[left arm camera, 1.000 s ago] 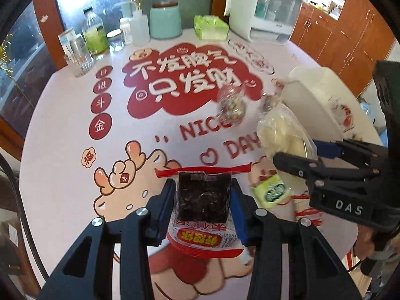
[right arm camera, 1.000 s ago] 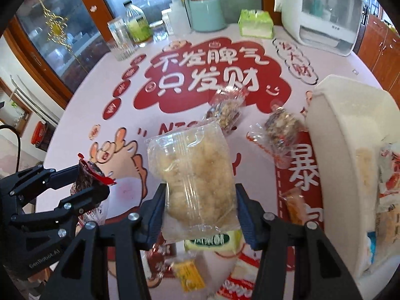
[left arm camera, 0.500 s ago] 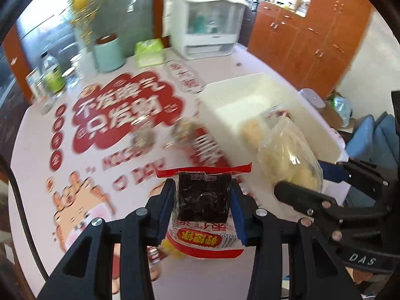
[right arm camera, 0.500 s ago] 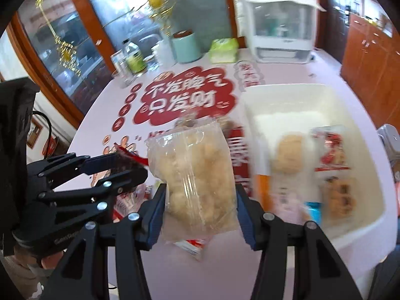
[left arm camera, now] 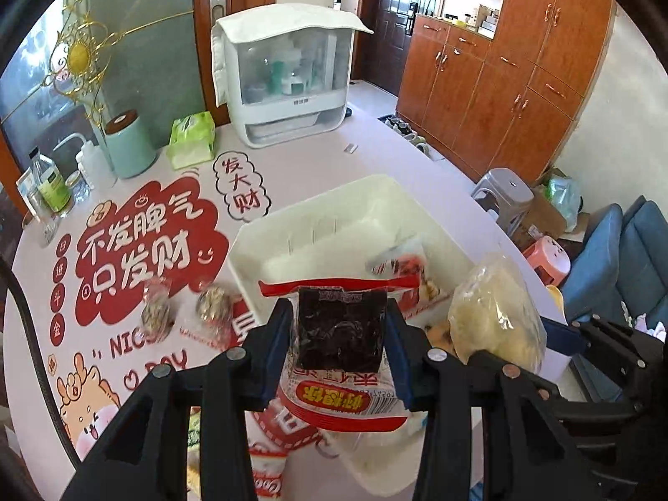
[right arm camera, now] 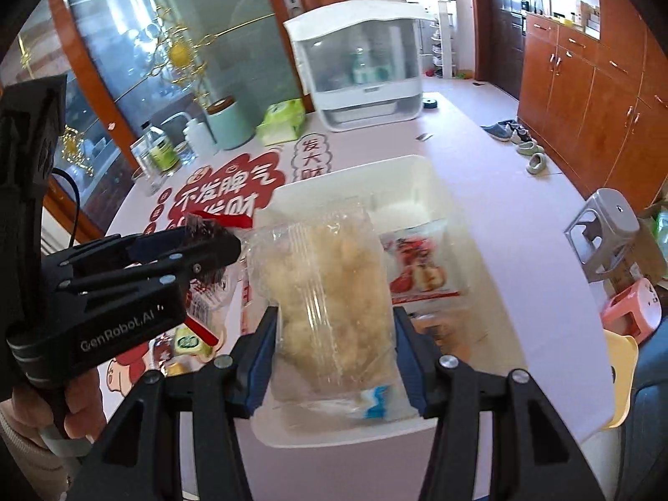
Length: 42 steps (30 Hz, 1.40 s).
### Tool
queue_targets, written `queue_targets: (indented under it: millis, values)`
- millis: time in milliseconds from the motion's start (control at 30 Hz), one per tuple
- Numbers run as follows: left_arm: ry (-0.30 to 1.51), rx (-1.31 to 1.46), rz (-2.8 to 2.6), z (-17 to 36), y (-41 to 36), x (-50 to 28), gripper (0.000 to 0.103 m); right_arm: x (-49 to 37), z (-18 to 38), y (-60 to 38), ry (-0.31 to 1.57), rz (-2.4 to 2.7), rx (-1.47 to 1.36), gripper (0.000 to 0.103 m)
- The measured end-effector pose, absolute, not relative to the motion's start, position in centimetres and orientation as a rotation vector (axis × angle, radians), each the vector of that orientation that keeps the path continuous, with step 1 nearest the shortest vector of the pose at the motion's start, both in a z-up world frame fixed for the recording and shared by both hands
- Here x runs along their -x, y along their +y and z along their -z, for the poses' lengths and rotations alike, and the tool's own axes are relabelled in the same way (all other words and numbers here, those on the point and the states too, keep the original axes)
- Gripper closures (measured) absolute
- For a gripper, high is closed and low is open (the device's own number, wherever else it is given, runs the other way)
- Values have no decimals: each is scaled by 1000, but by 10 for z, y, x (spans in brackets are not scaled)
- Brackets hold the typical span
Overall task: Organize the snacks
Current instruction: 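Carry both packs over the white tray and open both tools to drop them, then move both tools back to the remaining snacks on the table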
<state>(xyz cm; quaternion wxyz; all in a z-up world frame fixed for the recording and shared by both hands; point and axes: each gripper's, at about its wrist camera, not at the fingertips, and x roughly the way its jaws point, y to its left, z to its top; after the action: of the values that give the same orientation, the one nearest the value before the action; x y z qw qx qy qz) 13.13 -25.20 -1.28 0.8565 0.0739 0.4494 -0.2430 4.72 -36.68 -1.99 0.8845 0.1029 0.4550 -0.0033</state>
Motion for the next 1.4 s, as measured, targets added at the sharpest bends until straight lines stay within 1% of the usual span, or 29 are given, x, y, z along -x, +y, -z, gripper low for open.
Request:
queue_targets:
  millis: [167, 333, 433, 467, 500, 533, 600, 667, 833, 1100, 1400]
  values:
    - [924, -165, 459, 20, -272, -151, 61, -61, 22, -385, 942, 2, -222, 50]
    - [968, -151, 410, 41, -279, -171, 61, -77, 32, -394, 957, -4, -226, 50]
    - [984, -164, 389, 53, -281, -176, 59, -82, 38, -398, 968, -2, -220, 50]
    - [988, -167, 383, 56, -282, -177, 56, -85, 42, -399, 977, -5, -219, 49]
    - [994, -171, 371, 59, -283, -179, 49, -86, 45, -399, 984, -3, -220, 49]
    - [997, -173, 362, 61, -283, -179, 44, -88, 48, -399, 993, 3, -219, 49]
    - [1001, -175, 356, 65, -282, -180, 19, -91, 55, -398, 1020, 11, -211, 49]
    - [988, -180, 339, 66, -279, -178, 13, -93, 61, -398, 1040, 22, -200, 48]
    - [988, -218, 310, 72, -273, -171, 12, -92, 70, -396, 1075, 27, -189, 46]
    - [1018, -181, 292, 77, -254, -159, 12, -87, 72, -392, 1100, 24, -205, 42]
    - [1009, -142, 289, 71, -230, -145, 12, -78, 64, -388, 1034, 60, -229, 42]
